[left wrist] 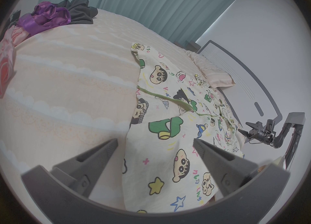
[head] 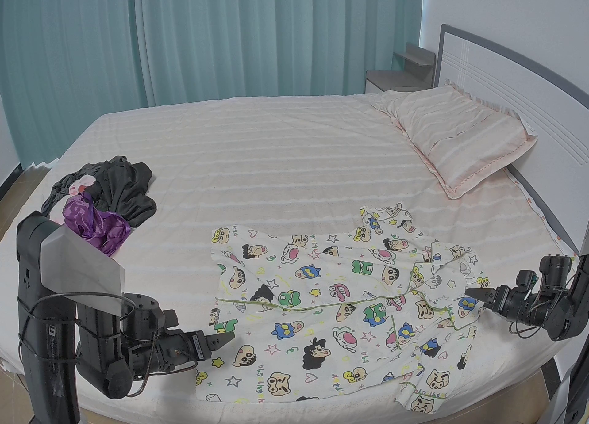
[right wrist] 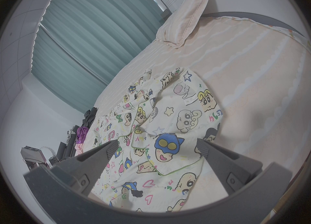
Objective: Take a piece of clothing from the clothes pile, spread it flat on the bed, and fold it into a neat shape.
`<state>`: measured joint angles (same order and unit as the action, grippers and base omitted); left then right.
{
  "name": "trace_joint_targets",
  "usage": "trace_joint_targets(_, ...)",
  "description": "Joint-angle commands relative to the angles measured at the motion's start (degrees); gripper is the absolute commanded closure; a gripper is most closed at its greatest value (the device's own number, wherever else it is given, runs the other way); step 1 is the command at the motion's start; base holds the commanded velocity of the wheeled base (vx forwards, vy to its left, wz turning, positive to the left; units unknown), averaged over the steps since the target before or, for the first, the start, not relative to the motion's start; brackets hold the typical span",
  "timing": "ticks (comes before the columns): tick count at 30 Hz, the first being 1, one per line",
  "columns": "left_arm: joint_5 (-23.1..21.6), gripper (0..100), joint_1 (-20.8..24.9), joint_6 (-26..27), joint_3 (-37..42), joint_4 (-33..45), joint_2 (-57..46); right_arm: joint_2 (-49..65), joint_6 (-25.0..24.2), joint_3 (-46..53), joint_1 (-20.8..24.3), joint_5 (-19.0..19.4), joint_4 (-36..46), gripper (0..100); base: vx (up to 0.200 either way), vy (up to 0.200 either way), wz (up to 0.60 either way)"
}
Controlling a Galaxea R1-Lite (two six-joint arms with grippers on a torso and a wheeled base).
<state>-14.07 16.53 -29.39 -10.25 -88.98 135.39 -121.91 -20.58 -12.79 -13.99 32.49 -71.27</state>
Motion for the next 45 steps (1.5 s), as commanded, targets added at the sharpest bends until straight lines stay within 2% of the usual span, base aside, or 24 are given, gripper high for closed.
trace_joint_targets(1, 0.09, 100, 0.43, -0.05, 0.32, -1.02, -1.27, -0.09, 0.01, -0.04, 0.02, 0.03, -0.01, 0, 0.0, 0.0, 0.0)
trace_joint_targets(12, 1.5, 100, 0.87, 0.83, 2.61, -1.02, -5.31, 0.0, 0.01, -0.04, 0.02, 0.03, -0.01, 0, 0.0, 0.0, 0.0)
trace_joint_targets(16, 1.76, 100, 3.51, 0.91, 3.92, -1.02, -6.54, 0.0, 0.01, 0.04, 0.02, -0.06, -0.01, 0, 0.0, 0.0, 0.0)
trace_joint_targets(23, 7.21, 100, 13.62, 5.49, 1.99, -1.02, -3.64, 0.0, 0.01, 0.04, 0.02, 0.03, -0.01, 0, 0.0, 0.0, 0.0)
trace_joint_targets(28, 9.94, 100, 19.77, 5.57, 1.73, -1.02, -2.59, 0.0, 0.01, 0.04, 0.02, -0.06, -0.01, 0, 0.0, 0.0, 0.0)
trace_joint_targets(29, 9.85, 0, 20.12, 5.57, 1.81, -1.02, -2.59, 0.0, 0.01, 0.04, 0.02, -0.06, -0.01, 0, 0.0, 0.0, 0.0)
trace_joint_targets(32, 9.94, 0, 22.23, 5.49, 2.43, -1.02, -2.41, 0.0, 0.01, -0.04, 0.02, -0.06, -0.01, 0, 0.0, 0.0, 0.0)
trace_joint_targets(40, 9.85, 0, 22.49, 4.61, 2.43, -1.02, -0.92, 0.0, 0.01, 0.04, 0.02, -0.06, -0.01, 0, 0.0, 0.0, 0.0)
trace_joint_targets(45, 8.97, 0, 23.02, 1.18, 2.87, -1.02, -0.92, 0.0, 0.01, 0.04, 0.02, -0.06, -0.01, 0, 0.0, 0.0, 0.0)
